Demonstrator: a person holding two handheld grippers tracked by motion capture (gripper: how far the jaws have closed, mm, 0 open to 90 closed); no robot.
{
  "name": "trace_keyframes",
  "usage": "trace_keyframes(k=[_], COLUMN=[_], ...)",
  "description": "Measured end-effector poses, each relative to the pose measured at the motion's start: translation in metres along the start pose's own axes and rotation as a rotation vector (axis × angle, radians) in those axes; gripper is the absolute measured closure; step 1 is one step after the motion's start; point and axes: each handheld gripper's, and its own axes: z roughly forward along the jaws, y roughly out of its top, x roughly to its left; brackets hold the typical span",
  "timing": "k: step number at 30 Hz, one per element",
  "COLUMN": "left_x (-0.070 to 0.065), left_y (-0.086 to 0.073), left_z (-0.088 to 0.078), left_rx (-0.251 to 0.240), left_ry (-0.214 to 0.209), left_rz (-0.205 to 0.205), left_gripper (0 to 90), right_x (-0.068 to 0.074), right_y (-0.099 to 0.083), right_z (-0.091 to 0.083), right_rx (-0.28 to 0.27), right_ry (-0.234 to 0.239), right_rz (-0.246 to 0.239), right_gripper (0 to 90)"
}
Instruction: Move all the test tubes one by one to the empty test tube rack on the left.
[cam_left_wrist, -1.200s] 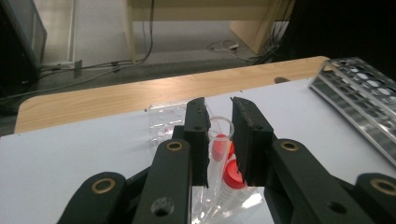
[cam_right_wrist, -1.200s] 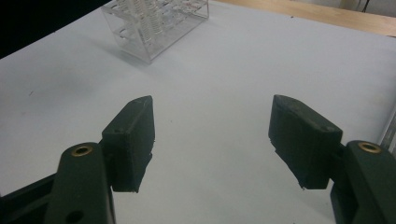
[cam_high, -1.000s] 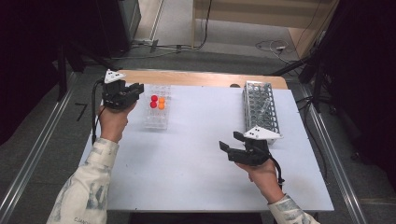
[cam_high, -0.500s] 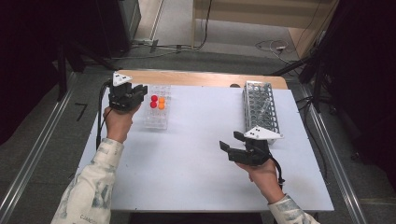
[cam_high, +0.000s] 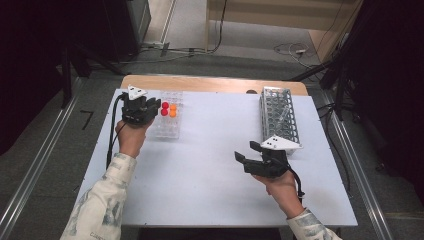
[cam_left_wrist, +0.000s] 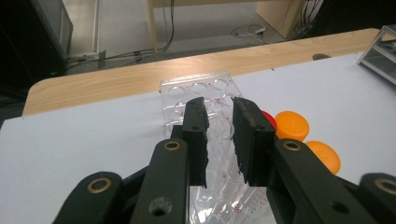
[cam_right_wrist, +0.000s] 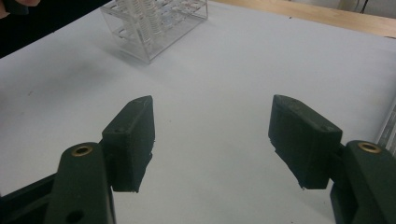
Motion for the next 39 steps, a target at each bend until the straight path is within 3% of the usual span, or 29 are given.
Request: trace_keyframes(k=[5,9,13,15,20,26,30,35,39], left_x=[0.0,0.003,0.002,-0.001,-0.016,-0.033,-0.042,-0.051,-0.054], left_y=[0.001,0.002,0.002,0.002,-0.004,-0.01,-0.009,-0.009,-0.009], left_z=[-0.003,-0.01,-0.025,-0.031,-0.046,-0.059,-0.062,-0.064,-0.066], left_rx=[-0.005,-0.017,-0.062,-0.071,-0.071,-0.089,-0.087,-0.075,-0.082], left_ry=[-0.003,-0.016,-0.039,-0.05,-0.087,-0.153,-0.197,-0.221,-0.227], left_rz=[-0.012,-0.049,-0.102,-0.11,-0.095,-0.079,-0.067,-0.048,-0.046], left_gripper=[72.5,69.4,51.6,40.3,22.3,21.1,21.1,18.4,18.3], right_x=[0.0,-0.001,-0.008,-0.013,-0.036,-0.073,-0.092,-0.115,-0.133], right_y=[0.0,0.0,0.001,0.002,0.009,0.01,0.013,0.022,0.027], right_z=[0.0,0.0,-0.003,-0.005,-0.012,-0.017,-0.015,-0.004,0.003], right_rx=[0.0,-0.005,-0.012,-0.02,-0.047,-0.072,-0.077,-0.065,-0.055], right_ry=[0.001,-0.007,-0.039,-0.058,-0.151,-0.295,-0.388,-0.45,-0.464], right_rz=[-0.001,0.001,0.008,0.02,0.047,0.12,0.143,0.163,0.19], right_gripper=[30.1,30.2,30.4,30.5,30.6,32.4,34.0,38.0,45.0])
